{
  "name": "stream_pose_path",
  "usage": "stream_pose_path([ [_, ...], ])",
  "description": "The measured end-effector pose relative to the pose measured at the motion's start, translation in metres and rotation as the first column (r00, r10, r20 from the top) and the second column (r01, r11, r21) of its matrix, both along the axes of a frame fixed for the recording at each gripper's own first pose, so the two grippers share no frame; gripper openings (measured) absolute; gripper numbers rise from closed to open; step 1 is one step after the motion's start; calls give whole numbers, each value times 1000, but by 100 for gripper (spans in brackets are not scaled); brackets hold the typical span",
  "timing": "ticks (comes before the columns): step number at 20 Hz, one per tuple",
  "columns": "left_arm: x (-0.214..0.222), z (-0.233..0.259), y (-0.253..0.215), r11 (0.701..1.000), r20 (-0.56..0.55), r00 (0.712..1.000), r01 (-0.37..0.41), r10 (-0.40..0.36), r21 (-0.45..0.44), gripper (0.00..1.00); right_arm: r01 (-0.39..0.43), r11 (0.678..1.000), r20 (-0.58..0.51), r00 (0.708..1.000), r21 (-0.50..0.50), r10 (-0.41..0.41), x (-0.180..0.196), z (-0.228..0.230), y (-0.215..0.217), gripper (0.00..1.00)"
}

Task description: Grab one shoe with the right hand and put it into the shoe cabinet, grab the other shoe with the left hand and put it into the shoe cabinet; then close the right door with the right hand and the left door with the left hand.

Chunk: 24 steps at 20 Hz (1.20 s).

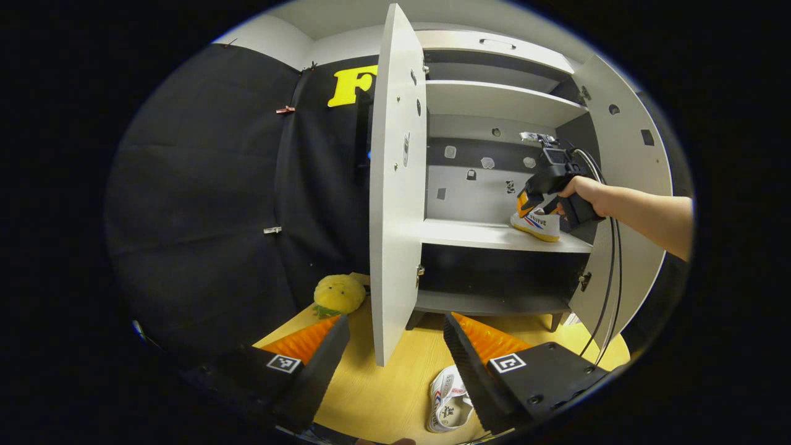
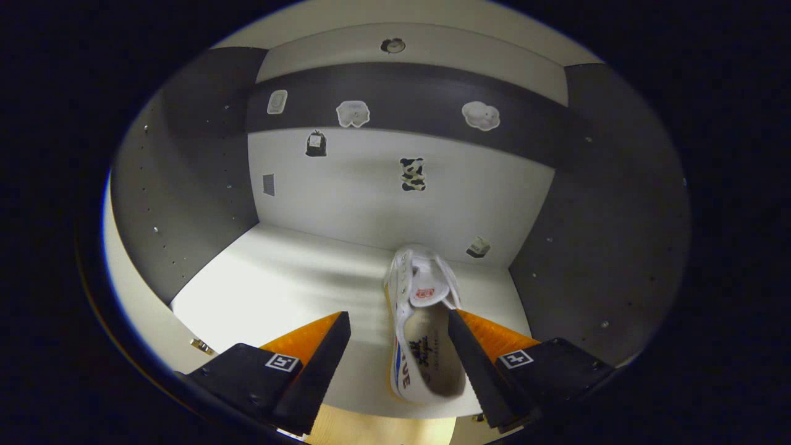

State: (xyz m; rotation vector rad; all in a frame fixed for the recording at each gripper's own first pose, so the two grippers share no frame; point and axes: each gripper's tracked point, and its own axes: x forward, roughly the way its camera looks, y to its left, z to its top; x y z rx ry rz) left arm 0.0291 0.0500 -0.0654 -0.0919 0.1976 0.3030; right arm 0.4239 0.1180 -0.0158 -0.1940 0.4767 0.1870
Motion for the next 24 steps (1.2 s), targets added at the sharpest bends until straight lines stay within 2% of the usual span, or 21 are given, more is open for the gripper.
stream_pose_path([
  [4,-3,-36,1,995,-66,994,85,-81,61,95,-10,999,107,994,53,5,-63,33,-4,98],
  [6,-6,-52,-5,991,-84,988,132,-130,13,95,-36,998,159,987,49,28,-98,37,-6,98],
  [8,-7,-65,-18,979,-83,976,200,-204,-47,95,-44,999,167,985,21,39,-131,22,-15,98],
  [10,-7,-88,-28,960,-107,956,263,-272,-93,95,-39,998,164,986,52,30,-169,3,-20,98],
  [14,-17,-150,-46,917,-219,903,314,-369,-246,95,-30,994,144,990,106,14,-244,-48,-31,98],
  [19,-10,-219,-66,866,-357,795,398,-490,-302,96,46,997,15,999,66,-47,-338,-133,-68,98],
  [22,8,-248,-77,849,-401,751,430,-525,-305,95,121,988,-95,989,98,-111,-387,-176,-89,99],
  [24,24,-263,-86,840,-424,726,457,-542,-291,95,186,978,-117,978,96,-175,-406,-191,-108,99],
])
